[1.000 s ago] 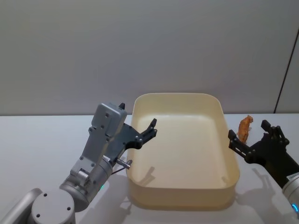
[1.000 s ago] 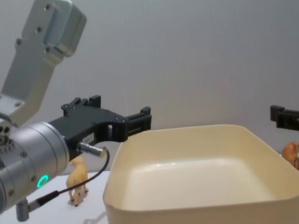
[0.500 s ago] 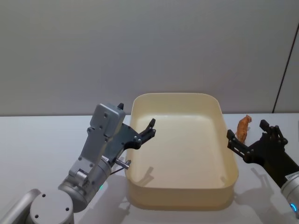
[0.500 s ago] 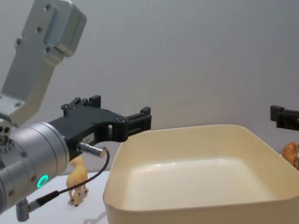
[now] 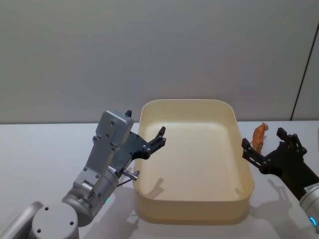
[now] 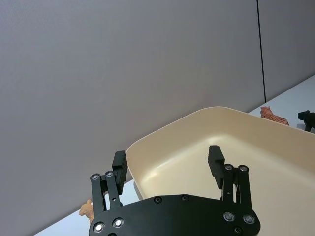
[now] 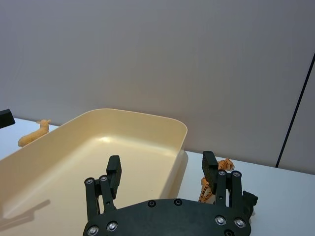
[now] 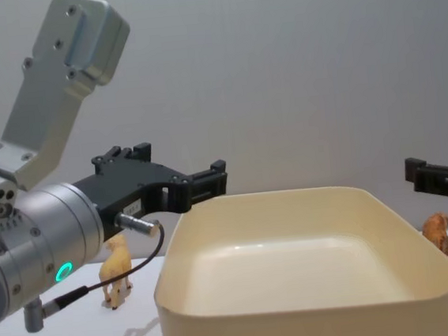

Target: Pick up the toy alternately with two hands and place it into the central storage box.

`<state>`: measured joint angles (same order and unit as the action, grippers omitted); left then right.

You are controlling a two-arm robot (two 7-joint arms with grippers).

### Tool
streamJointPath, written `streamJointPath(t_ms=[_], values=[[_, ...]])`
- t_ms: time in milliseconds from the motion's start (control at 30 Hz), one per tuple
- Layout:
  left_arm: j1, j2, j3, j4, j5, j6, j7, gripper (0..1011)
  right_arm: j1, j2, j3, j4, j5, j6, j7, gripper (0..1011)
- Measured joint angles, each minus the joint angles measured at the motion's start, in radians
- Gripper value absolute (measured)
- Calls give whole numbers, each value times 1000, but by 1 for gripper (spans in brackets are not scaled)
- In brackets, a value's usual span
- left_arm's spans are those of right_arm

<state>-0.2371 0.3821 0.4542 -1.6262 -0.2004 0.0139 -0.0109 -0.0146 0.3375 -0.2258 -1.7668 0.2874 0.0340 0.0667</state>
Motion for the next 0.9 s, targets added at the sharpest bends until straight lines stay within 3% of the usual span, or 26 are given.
streamJointPath(t_ms=[500, 900], values=[[0, 0, 0, 0, 0, 0, 0, 1001, 0, 1, 2, 0, 0, 0, 0, 1001], [0, 0, 0, 0, 0, 0, 0, 1001, -16, 31, 39, -6, 10, -2, -61, 1001]])
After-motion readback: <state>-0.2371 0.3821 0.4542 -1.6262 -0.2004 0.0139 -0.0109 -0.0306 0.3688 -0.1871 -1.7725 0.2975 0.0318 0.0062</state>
